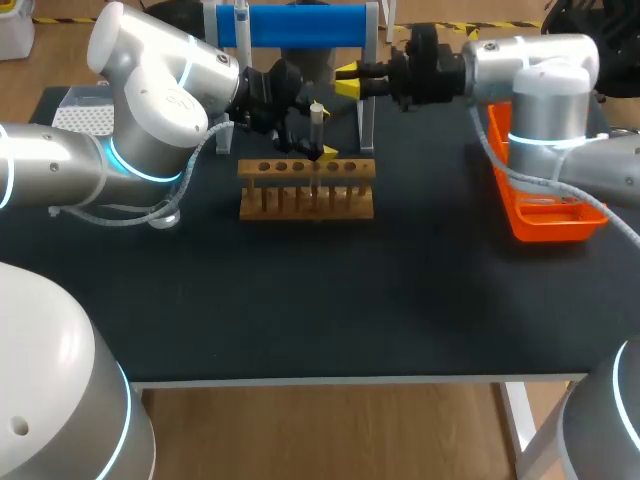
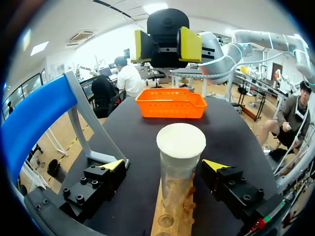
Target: Invert the test tube, pick up the pipette, mount the tip to pipette, aspirate from beaker and dispense into the tube, eject the tip, return the pipette, and cap with the stopper.
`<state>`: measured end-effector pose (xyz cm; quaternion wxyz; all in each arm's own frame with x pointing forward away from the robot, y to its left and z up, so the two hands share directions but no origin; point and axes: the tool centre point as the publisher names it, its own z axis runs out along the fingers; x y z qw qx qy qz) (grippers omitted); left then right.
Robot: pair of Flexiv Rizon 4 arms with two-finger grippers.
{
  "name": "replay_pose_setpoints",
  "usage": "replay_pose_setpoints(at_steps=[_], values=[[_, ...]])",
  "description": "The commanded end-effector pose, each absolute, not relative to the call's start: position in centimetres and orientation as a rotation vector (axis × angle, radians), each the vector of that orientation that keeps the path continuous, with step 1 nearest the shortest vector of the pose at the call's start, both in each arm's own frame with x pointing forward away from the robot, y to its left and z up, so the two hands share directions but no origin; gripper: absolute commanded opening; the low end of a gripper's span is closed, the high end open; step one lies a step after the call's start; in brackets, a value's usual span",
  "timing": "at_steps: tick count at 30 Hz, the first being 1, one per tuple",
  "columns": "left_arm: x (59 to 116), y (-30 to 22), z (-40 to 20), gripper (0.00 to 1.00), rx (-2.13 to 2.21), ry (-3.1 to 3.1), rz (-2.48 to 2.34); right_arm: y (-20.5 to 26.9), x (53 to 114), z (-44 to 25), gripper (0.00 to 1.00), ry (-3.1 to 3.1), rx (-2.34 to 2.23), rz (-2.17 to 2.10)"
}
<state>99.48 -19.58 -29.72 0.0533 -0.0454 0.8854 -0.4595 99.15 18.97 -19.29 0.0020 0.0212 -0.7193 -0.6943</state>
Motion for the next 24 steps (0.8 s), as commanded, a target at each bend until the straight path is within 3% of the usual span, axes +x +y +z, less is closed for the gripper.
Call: replay_pose_setpoints(at_steps=[1, 14, 24], values=[[99.6, -19.5, -29.7, 1.0, -0.136, 2.696, -1.395, 16.6, 97.8, -18.9, 1.0, -2.328, 0.026, -2.166], [99.6, -19.5, -29.7, 1.0, -0.136, 2.696, -1.395, 13.2, 97.1, -21.0, 1.0, -2.489, -0.019, -2.091], [99.5, -19.3, -29.6, 1.0, -0.137, 2.695, -1.392, 13.0, 97.1, -21.2, 1.0, -2.504, -0.025, -2.083]])
